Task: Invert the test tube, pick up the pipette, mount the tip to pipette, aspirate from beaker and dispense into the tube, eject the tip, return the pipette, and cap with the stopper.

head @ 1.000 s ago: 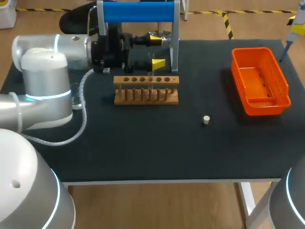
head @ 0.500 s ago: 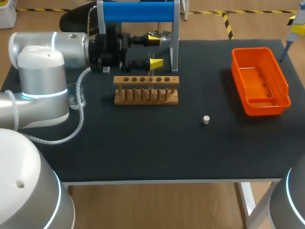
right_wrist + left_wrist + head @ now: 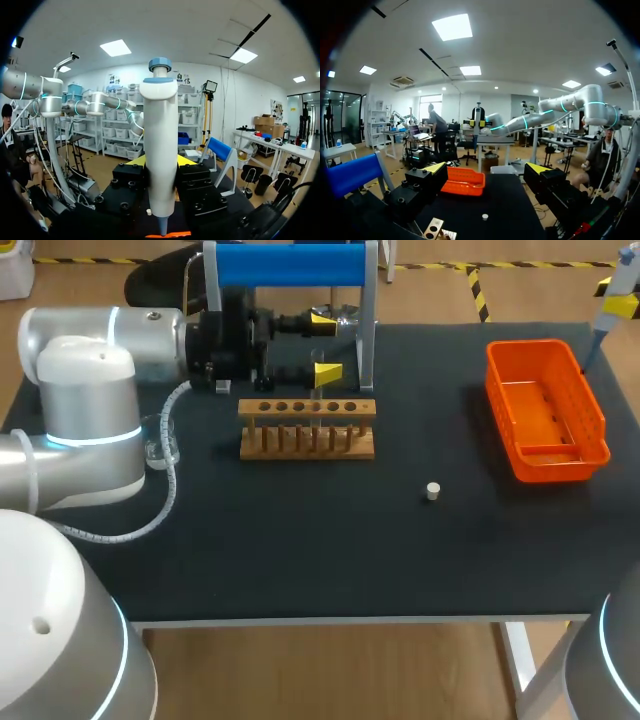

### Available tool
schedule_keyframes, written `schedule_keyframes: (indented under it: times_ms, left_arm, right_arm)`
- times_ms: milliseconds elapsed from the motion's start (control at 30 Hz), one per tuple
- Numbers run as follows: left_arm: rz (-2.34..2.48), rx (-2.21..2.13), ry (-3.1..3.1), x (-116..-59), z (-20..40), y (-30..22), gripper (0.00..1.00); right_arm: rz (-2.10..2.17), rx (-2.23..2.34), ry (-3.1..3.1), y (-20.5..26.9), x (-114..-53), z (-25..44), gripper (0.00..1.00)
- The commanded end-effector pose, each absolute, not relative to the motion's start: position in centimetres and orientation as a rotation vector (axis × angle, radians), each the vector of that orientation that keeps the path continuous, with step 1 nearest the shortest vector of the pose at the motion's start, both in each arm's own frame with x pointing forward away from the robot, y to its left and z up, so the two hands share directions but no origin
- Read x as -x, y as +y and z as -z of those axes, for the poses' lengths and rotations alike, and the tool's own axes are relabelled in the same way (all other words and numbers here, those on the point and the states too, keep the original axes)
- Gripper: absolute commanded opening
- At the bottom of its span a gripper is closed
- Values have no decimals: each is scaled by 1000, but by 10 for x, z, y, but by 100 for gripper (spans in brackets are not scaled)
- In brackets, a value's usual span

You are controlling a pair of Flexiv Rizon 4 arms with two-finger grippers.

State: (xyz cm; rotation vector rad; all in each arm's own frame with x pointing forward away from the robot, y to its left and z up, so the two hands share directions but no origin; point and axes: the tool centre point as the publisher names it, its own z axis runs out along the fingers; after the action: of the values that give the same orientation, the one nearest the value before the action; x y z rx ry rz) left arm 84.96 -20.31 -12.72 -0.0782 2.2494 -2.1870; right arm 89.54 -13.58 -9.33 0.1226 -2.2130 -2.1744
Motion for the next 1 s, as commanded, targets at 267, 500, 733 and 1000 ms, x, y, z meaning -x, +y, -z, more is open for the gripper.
schedule_keyframes:
  times_ms: [267,500,733,1000]
  left_arm:
    - [2184,80,2253,-850,126,-203,100]
    - [2184,80,2253,-850,126,-203,100]
    - [2184,80,2253,-850,126,-203,100]
    - [2184,80,2253,-850,126,-203,100]
  right_arm:
    - [2201,-105,-2287,-40,-852,98,0]
    - [2118,-200,-2260,66,-843,128,0]
    - [2095,-208,-2245,92,-846,136,0]
    - [2064,-218,-2266,116,-852,147,0]
